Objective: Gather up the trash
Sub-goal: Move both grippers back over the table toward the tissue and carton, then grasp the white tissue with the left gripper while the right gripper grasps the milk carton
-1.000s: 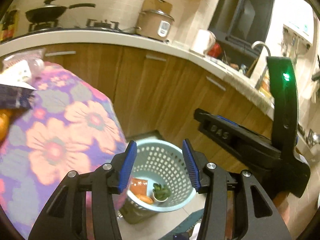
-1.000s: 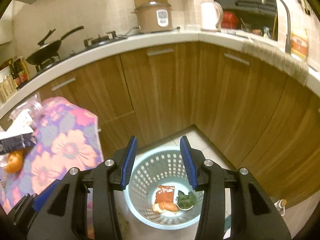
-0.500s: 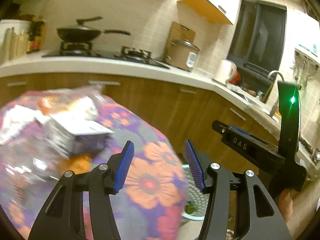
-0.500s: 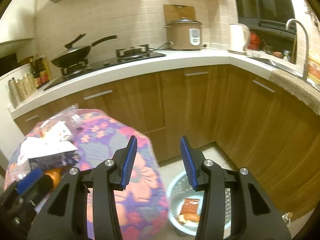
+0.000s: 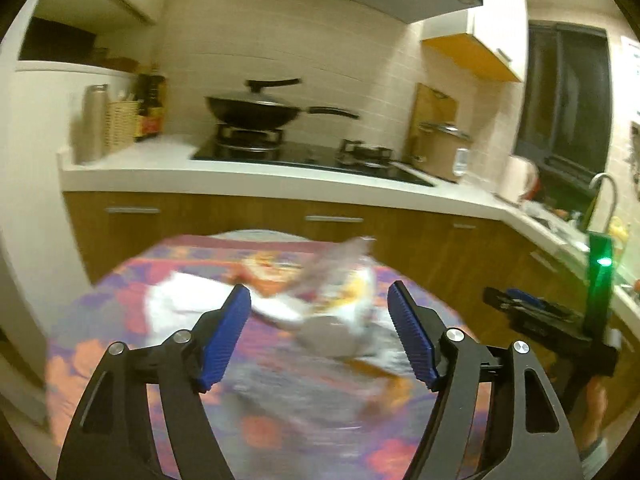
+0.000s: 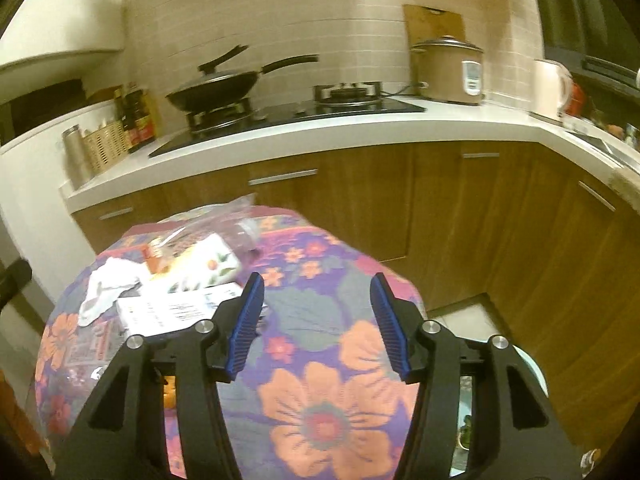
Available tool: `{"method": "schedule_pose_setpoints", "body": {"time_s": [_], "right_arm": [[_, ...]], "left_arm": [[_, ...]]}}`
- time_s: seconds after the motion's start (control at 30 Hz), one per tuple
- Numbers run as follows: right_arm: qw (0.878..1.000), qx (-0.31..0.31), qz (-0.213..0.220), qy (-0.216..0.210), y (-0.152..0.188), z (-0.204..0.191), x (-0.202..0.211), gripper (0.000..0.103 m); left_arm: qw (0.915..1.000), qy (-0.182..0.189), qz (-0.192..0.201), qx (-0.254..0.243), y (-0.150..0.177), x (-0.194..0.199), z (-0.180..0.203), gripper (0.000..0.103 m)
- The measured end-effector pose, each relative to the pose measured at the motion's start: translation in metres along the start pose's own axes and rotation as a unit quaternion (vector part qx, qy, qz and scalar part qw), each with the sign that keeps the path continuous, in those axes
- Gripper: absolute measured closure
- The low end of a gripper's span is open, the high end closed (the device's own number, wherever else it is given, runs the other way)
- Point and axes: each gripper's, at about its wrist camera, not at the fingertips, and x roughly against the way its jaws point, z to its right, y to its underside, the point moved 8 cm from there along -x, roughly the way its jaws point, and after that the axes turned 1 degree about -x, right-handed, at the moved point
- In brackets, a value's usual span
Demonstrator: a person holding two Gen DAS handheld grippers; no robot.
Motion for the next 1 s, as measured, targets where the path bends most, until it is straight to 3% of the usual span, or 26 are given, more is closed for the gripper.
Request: {"method": "schedule_pose_setpoints", "body": {"time_s": [0.17,0.37,0.6,0.8,1.0], "right_arm": [[0.999,0.019,-0.021,-0.020,0.003,-0.033,-0.020,0.049],[0.998,0.029,-0.041,-0.044,-0.009,-0.062,-0.038,0.049],[0.996,0.027,-0.046,-0.066,0.010,-0.086,-0.017,0.048],[0.996,0.039,-0.048,-0.059,0.015,-0.122,-0.007,0.041],[0.996,0.063,-0.064,0.008,0.031,-0.148,-0.028,0.040]], "left_arm": [[0.9986,-0.014,-0.043,0.027,0.002,-0.017,-0.061,0.033],[0.9962,-0.023,-0.079,0.029,0.002,-0.044,-0.107,0.033],[0.9910,-0.029,-0.128,0.027,0.026,-0.076,-0.141,0.033],[0.9897,-0.034,-0.137,0.026,0.030,-0.093,-0.151,0.033],[0.9892,-0.035,-0.139,0.030,0.030,-0.099,-0.155,0.033]]}}
